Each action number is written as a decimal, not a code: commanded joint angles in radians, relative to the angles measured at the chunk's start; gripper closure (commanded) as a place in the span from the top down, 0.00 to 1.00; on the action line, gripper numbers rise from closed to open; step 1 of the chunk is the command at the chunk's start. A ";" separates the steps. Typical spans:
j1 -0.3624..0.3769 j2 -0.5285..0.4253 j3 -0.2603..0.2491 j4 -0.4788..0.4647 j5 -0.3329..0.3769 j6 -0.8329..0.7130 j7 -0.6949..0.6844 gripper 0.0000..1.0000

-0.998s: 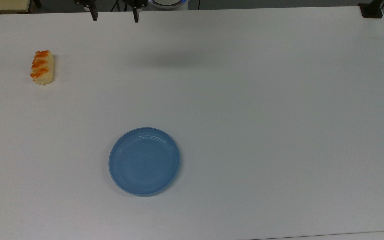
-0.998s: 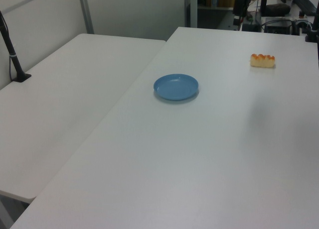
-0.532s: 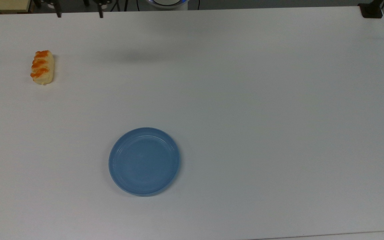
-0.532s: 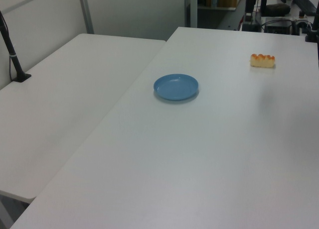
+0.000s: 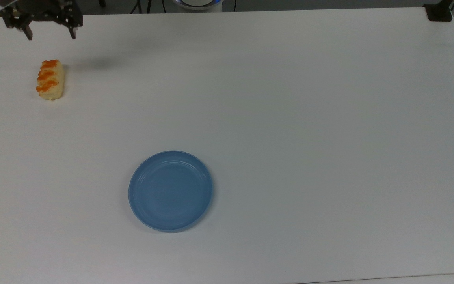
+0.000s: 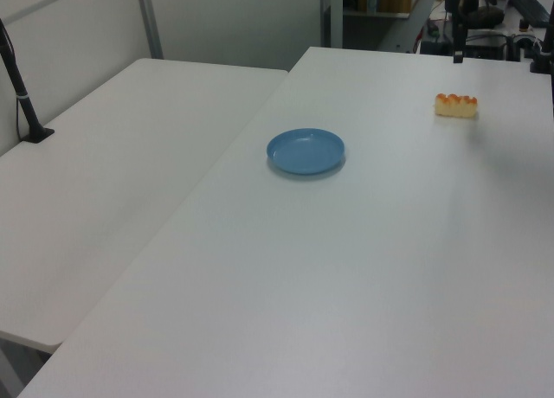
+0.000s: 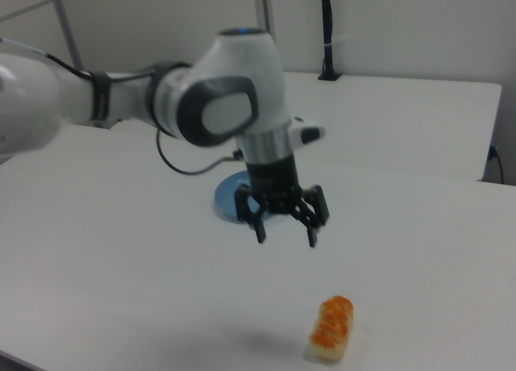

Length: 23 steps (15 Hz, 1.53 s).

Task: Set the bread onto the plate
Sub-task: 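Lower the gripper around the bread roll and close on it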

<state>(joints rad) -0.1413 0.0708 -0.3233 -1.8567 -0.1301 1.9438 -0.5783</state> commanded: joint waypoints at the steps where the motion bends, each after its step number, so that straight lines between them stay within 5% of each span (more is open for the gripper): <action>1: 0.005 0.084 -0.016 -0.045 0.041 0.142 -0.014 0.98; 7: -0.052 0.147 -0.016 -0.145 0.073 0.391 -0.015 1.00; 15: -0.112 0.210 -0.016 -0.141 0.073 0.426 -0.025 0.99; 20: -0.141 0.248 -0.016 -0.141 0.084 0.429 0.012 0.86; 23: -0.138 0.264 -0.014 -0.131 0.144 0.426 0.101 0.64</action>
<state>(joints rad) -0.2808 0.3295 -0.3361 -1.9816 -0.0399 2.3371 -0.5544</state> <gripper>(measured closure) 0.150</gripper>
